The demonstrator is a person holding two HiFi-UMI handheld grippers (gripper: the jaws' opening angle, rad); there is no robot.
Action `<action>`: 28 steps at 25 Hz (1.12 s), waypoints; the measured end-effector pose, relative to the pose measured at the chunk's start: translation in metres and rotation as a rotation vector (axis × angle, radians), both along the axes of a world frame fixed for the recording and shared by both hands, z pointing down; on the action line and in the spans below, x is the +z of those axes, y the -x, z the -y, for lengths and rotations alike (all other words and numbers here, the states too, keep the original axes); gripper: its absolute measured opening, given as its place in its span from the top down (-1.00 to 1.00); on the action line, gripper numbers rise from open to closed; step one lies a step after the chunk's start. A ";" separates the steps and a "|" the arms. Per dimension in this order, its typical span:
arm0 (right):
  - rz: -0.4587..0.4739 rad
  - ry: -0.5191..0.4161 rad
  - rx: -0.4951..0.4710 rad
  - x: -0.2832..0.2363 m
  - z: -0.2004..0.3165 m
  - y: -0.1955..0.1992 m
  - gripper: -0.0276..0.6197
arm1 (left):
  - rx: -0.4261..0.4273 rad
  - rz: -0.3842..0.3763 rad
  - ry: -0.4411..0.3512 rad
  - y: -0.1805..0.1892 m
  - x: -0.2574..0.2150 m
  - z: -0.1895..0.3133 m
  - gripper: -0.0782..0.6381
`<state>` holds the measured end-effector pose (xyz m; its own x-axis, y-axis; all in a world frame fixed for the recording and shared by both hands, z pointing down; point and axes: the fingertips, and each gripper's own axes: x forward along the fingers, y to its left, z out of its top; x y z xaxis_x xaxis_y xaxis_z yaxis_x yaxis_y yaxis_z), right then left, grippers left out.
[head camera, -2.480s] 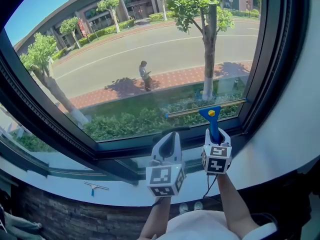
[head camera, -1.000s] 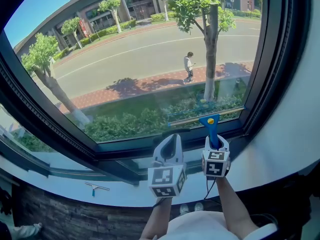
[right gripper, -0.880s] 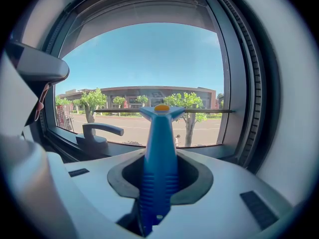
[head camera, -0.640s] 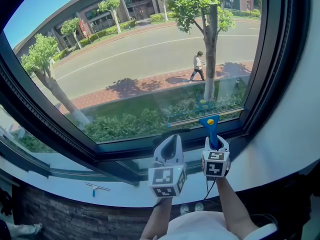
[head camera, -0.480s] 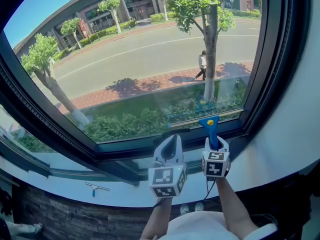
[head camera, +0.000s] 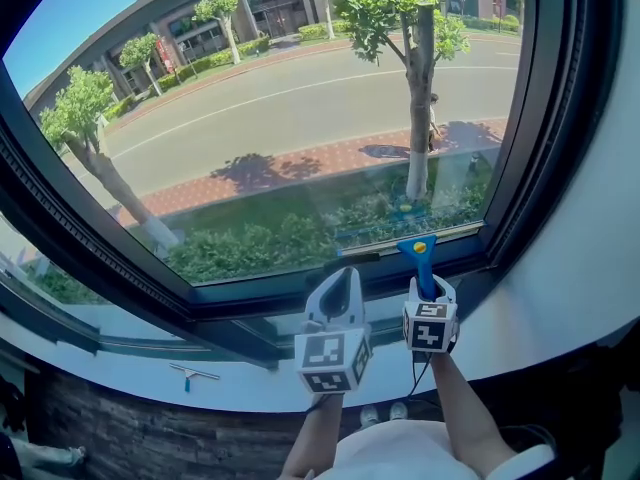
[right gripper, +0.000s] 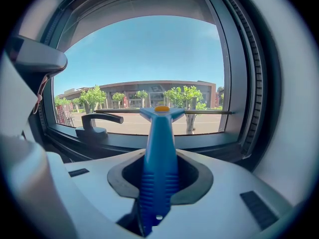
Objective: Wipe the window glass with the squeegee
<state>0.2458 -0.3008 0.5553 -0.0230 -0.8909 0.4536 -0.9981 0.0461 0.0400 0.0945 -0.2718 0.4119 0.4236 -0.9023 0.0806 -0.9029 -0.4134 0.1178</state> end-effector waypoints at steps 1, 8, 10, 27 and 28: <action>0.002 0.001 0.000 0.001 0.000 0.000 0.58 | 0.001 0.000 0.001 0.000 0.000 0.000 0.80; 0.023 0.004 -0.003 0.002 0.000 0.002 0.58 | 0.008 0.003 0.007 -0.003 0.004 0.001 0.80; 0.028 0.010 -0.003 0.004 0.000 0.001 0.58 | 0.010 0.004 0.007 -0.004 0.004 0.001 0.80; 0.127 -0.531 -0.036 -0.187 -0.036 0.016 0.58 | -0.073 -0.067 -0.215 0.036 -0.075 -0.004 0.80; 0.131 -0.580 -0.046 -0.207 -0.041 0.019 0.58 | -0.082 -0.069 -0.250 0.039 -0.089 -0.006 0.80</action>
